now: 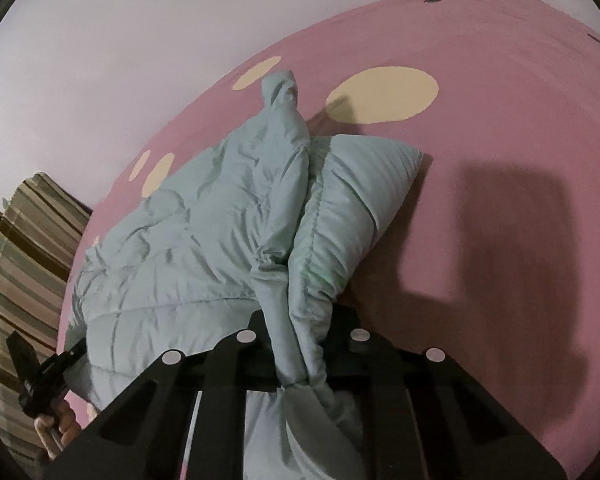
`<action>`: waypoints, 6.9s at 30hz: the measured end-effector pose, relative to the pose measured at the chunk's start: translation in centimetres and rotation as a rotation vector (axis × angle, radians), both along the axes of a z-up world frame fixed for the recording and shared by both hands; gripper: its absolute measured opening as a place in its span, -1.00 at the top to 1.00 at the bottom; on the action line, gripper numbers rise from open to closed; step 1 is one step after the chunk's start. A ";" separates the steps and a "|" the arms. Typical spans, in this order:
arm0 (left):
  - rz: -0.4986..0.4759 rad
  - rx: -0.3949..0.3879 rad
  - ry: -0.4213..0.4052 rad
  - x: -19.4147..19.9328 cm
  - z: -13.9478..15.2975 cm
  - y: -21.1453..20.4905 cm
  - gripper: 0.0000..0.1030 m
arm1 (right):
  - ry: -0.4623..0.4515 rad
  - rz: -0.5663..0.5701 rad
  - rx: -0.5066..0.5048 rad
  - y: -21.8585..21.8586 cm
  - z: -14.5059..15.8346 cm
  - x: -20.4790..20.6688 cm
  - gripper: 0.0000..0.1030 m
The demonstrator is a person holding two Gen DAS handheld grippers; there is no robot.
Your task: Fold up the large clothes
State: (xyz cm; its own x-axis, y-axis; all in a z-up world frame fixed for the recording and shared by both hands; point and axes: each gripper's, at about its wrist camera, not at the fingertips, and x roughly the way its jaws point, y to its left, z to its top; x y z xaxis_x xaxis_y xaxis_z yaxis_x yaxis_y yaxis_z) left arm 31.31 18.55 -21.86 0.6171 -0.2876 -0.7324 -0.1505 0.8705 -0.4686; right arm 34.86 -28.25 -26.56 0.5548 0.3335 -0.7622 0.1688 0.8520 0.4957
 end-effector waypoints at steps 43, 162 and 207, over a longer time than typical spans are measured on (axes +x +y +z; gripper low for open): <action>0.127 -0.023 0.033 -11.8 0.8 3.8 0.69 | 0.008 0.154 0.053 2.4 -0.4 -2.9 0.75; -0.089 -0.085 -0.071 -8.4 7.9 0.2 0.74 | -0.036 0.361 -0.371 21.8 1.8 -2.2 0.37; -0.396 0.394 -0.019 -7.0 3.3 -32.9 0.72 | -0.003 -0.062 -0.247 -6.7 4.1 -9.6 0.33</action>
State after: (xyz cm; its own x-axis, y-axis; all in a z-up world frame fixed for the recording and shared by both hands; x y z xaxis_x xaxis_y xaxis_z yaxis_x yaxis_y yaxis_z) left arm 24.32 -14.40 -18.54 0.5315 -0.2067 -0.8214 0.2286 0.9688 -0.0959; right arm 25.29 -34.99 -22.42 0.5707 0.1030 -0.8147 0.2234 0.9352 0.2747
